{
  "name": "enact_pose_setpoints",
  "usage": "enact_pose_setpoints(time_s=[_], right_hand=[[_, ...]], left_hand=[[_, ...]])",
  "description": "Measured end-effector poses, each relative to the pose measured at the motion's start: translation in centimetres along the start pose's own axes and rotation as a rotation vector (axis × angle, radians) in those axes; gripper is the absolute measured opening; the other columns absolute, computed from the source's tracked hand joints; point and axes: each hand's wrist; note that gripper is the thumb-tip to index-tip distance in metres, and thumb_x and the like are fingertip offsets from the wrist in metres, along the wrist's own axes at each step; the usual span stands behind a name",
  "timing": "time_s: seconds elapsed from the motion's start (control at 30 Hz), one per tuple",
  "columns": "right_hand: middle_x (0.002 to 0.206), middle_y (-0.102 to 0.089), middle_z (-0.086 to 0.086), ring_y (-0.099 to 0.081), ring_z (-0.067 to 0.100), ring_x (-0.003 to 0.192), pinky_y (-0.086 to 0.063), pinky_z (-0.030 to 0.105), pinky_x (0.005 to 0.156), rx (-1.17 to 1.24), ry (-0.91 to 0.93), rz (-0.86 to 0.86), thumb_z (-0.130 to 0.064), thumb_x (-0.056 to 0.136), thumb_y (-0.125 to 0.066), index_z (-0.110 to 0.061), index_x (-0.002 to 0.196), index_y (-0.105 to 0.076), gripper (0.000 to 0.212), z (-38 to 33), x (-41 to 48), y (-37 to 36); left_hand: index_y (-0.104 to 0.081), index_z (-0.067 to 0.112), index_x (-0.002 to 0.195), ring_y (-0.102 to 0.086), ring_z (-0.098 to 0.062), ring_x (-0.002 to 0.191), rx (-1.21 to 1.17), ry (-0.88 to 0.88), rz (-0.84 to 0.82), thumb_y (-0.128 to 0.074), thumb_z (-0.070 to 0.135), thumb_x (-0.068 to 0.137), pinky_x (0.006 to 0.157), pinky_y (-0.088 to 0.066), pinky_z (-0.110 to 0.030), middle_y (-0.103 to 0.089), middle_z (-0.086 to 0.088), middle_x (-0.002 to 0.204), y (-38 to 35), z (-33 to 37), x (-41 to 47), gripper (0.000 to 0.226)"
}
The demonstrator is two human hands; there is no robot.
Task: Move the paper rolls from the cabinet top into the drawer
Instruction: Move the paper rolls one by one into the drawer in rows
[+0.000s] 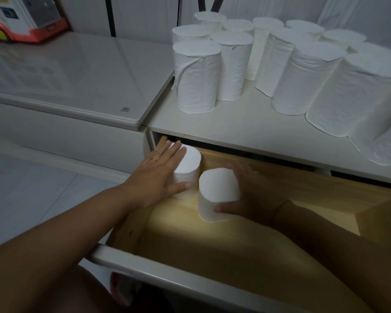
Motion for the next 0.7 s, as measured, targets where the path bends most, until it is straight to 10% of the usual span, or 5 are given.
enact_pose_setpoints(time_s=[0.3, 0.7], right_hand=[[0.122, -0.043, -0.017, -0.043, 0.004, 0.110, -0.039, 0.016, 0.089, 0.266, 0.122, -0.150, -0.038, 0.060, -0.083, -0.037, 0.127, -0.037, 0.081, 1.1, 0.3, 1.6], [0.128, -0.051, -0.003, -0.048, 0.009, 0.110, -0.050, 0.024, 0.091, 0.417, 0.119, -0.075, -0.035, 0.063, -0.083, -0.021, 0.128, -0.042, 0.078, -4.1, 0.1, -1.5]], left_hand=[[0.001, 0.028, 0.150, 0.017, -0.007, 0.142, -0.046, 0.002, -0.023, -0.027, 0.070, 0.080, 0.114, 0.003, -0.033, 0.010, 0.009, 0.157, 0.2, -0.1, 0.0, 0.086], [0.004, 0.033, 0.149, 0.021, -0.007, 0.142, -0.082, 0.007, -0.090, -0.025, 0.075, 0.081, 0.112, 0.006, -0.035, 0.015, 0.011, 0.157, 0.5, -0.2, 0.1, 0.085]])
Point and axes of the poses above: each hand's wrist, its own x-axis towards the middle knuckle, its own y-axis out of the back of the hand, z = x × y
